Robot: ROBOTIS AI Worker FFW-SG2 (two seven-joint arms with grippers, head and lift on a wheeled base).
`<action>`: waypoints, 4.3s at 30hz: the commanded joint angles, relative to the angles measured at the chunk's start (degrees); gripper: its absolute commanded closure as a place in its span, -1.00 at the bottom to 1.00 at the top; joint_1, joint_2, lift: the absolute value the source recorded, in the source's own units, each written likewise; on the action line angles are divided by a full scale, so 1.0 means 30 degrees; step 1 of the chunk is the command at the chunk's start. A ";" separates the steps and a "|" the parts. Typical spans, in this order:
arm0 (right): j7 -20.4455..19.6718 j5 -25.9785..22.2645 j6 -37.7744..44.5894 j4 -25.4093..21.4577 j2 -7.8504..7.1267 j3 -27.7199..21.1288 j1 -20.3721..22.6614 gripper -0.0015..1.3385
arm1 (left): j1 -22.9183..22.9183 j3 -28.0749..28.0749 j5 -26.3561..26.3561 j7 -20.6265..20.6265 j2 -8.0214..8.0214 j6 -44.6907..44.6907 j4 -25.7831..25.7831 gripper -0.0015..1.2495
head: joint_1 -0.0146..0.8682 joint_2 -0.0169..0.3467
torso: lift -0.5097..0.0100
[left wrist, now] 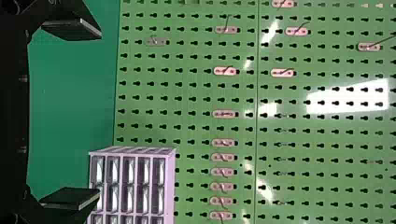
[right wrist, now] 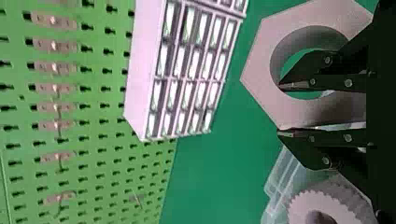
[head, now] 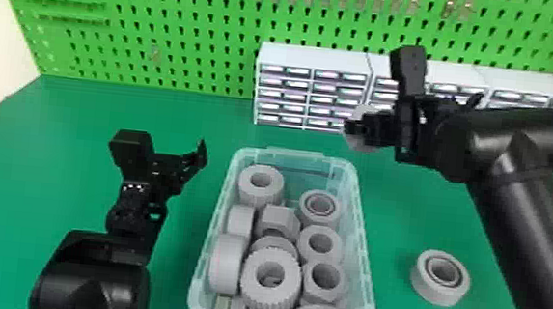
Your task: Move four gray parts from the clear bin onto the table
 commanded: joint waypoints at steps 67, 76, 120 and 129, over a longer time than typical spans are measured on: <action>-0.6586 -0.0679 -0.1051 -0.2108 0.0359 -0.5833 0.5357 0.57 | 0.0133 -0.0293 0.0117 0.0000 -0.0051 0.0029 0.0154 -0.84 | 0.60 -0.51 | 0.76; -0.6586 -0.0005 -0.1109 -0.1317 0.0388 -0.6126 0.5562 0.57 | 0.0133 -0.0293 0.0176 0.0029 -0.0051 0.0029 0.0183 -0.84 | 0.60 -0.51 | 0.76; -0.6586 0.2661 -0.1168 0.2463 0.0388 -0.7444 0.5767 0.57 | 0.0103 -0.0411 0.0264 0.0029 -0.0051 0.0029 0.0213 -0.83 | 0.60 -0.51 | 0.76; -0.6586 0.2544 -0.0758 0.2843 0.0300 -0.7620 0.5591 0.46 | 0.0133 -0.0381 0.0293 0.0000 -0.0051 0.0029 0.0213 -0.83 | 0.60 -0.51 | 0.76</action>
